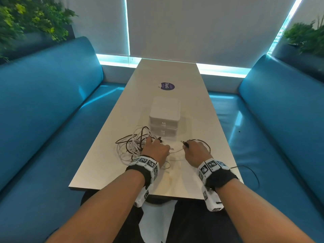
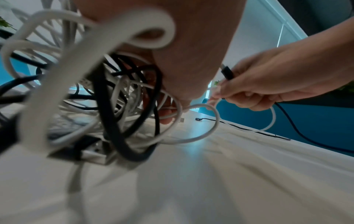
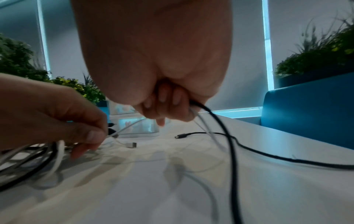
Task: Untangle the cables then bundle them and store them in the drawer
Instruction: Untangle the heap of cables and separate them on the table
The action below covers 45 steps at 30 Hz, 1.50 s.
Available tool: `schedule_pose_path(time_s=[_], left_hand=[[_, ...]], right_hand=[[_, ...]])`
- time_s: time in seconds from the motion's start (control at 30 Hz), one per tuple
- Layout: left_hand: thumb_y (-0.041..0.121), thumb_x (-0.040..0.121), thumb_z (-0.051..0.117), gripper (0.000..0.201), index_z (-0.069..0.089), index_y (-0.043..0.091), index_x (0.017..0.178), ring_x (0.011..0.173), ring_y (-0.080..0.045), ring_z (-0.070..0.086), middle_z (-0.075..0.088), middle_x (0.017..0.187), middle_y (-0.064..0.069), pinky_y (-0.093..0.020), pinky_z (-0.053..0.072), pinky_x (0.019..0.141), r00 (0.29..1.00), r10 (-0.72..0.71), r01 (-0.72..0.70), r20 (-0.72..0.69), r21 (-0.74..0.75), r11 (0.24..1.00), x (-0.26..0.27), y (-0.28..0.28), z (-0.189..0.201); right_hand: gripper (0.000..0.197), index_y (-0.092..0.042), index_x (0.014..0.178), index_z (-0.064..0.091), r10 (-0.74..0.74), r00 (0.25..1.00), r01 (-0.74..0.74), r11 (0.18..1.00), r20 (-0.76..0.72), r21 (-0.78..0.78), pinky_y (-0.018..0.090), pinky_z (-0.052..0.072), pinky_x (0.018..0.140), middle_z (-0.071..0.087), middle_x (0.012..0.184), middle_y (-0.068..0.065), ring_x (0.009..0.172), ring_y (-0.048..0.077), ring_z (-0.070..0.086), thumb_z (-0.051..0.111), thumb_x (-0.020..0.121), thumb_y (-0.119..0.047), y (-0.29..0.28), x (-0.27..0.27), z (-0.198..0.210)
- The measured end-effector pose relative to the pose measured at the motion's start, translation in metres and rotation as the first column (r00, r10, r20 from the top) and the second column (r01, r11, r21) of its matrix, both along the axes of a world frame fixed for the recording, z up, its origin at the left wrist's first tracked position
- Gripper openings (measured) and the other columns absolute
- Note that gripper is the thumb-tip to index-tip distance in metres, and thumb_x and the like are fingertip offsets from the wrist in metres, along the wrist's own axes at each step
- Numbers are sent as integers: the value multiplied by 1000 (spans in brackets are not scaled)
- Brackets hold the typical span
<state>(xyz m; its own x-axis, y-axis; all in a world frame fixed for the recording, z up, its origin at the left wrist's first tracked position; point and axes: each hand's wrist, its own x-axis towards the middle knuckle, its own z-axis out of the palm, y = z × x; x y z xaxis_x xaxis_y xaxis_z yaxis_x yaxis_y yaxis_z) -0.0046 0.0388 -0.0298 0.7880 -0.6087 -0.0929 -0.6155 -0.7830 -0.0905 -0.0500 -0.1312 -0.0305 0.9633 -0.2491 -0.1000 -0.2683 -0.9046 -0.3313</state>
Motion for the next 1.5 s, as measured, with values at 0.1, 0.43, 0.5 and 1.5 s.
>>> schedule_pose_path(time_s=[0.1,0.43,0.5,1.5], left_hand=[[24,105,39,20,56,19,115,111,-28,51,65,106,-5,-48,28,106,1000,6,-6,26,-15,1000,-3,-3,-1],[33,106,37,24,58,23,102,107,-23,54,62,107,0,-50,28,104,1000,-10,11,3,-118,993,4,-2,-10],[31,105,40,22,58,24,96,107,-23,54,64,104,0,-50,28,103,1000,0,-2,-23,-92,996,6,0,-8],[10,93,47,23,58,28,102,108,-24,54,64,96,3,-49,25,105,1000,12,-11,-23,53,999,1,-2,1]], right_hand=[[26,-13,99,63,126,991,-128,990,43,56,37,50,74,67,93,11,86,30,62,43,101,-29,16,1,3],[25,-13,106,61,141,990,-141,989,-27,-30,44,53,81,65,98,13,91,31,61,43,101,-30,28,4,1],[25,-14,108,60,120,992,-121,992,-29,-39,44,53,82,63,100,11,91,31,61,43,101,-32,26,3,3],[29,-8,97,64,142,989,-139,986,-29,91,35,46,72,68,96,16,90,34,63,42,102,-27,26,4,14]])
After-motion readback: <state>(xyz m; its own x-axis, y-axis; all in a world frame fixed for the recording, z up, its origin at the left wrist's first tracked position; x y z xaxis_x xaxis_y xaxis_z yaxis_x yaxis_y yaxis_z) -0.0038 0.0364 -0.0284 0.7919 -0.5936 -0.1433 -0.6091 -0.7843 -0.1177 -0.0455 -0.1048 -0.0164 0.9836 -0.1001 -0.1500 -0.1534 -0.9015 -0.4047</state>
